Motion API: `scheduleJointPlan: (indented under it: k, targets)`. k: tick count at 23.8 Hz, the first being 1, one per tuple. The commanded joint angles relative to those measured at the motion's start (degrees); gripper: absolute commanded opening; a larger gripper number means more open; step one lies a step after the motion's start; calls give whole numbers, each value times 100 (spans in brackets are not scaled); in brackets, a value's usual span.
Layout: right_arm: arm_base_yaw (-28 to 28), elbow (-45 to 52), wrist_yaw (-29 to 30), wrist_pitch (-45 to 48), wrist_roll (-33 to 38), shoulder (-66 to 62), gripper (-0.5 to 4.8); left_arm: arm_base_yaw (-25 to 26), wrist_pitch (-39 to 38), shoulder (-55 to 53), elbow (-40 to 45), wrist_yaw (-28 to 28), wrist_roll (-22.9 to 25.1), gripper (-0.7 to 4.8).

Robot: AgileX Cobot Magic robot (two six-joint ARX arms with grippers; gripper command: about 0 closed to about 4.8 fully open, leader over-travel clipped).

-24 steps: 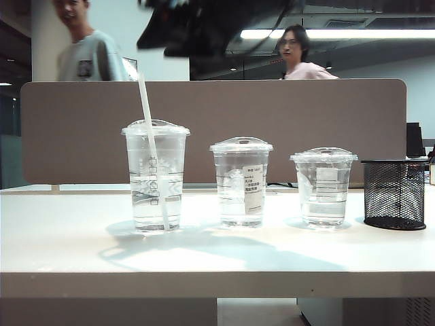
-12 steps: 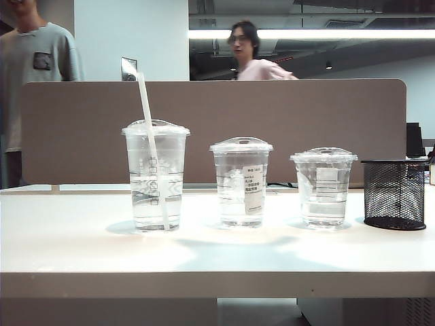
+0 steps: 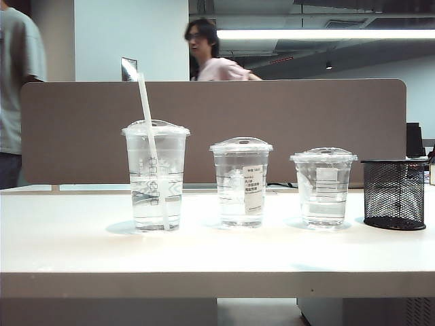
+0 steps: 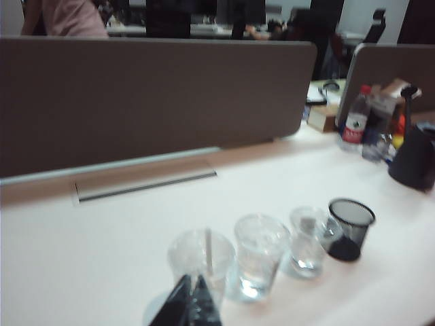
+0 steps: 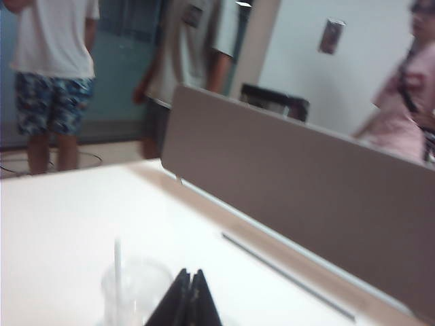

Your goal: Pick up the straw and insert it into the large coffee cup.

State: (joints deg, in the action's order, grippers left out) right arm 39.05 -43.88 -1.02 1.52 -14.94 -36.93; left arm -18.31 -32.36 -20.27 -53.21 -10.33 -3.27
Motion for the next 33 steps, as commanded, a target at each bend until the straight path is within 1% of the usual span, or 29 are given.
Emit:
scheduleJointPlan:
  k: [1, 5, 6, 7, 8, 9, 10, 11, 14, 20, 24, 27, 29, 32, 33]
  targets:
    - [9, 551, -66, 57, 133, 623, -6, -4, 1241, -7, 745, -72, -57, -4]
    - [9, 1239, -420, 28, 605, 1388, -6, -4, 2326, -17, 1749, -109, -214, -4]
    - [11, 1578, -455, 28, 621, 1727, -6, -4, 2852, -48, 2269, -105, -319, -4]
    - [9, 1720, -498, 26, 621, 1851, -6, -4, 3023, -57, 2476, -101, -348, -4]
    - [11, 2031, -551, -11, 621, 2120, -6, -4, 3453, -133, 2885, -118, -433, -4]
    - [9, 2286, -546, -35, 621, 2328, -6, -7, 3869, -232, 3246, -149, -590, -4]
    - [33, 2520, -455, -48, 645, 2479, -6, -4, 4124, -306, 3495, -122, -721, -4]
    - [33, 2675, -393, -96, 719, 2570, -6, -4, 4227, -354, 3622, -107, -732, -4]
    - [35, 3064, -310, -142, 955, 2721, -6, -4, 4297, -522, 3875, -101, -793, -4]
    - [35, 3550, -105, -164, 1069, 2754, -6, -4, 4321, -664, 4155, -83, -813, -4]
    - [26, 3921, 118, -170, 1246, 2754, -6, -4, 4627, -680, 4590, -85, -813, -4]
    - [26, 4124, 116, -238, 1346, 2754, -6, -4, 4483, -680, 4690, -105, -804, -4]
    - [24, 4186, 118, -570, 1346, 2754, -6, -4, 4395, -682, 4690, -105, -789, -4]
    - [22, 4186, 116, -1366, 1344, 2754, -5, -4, 4391, -682, 4690, -105, -789, -4]
    - [22, 4186, 116, -1467, 1344, 2754, -5, -4, 4391, -682, 4690, -105, -789, -4]
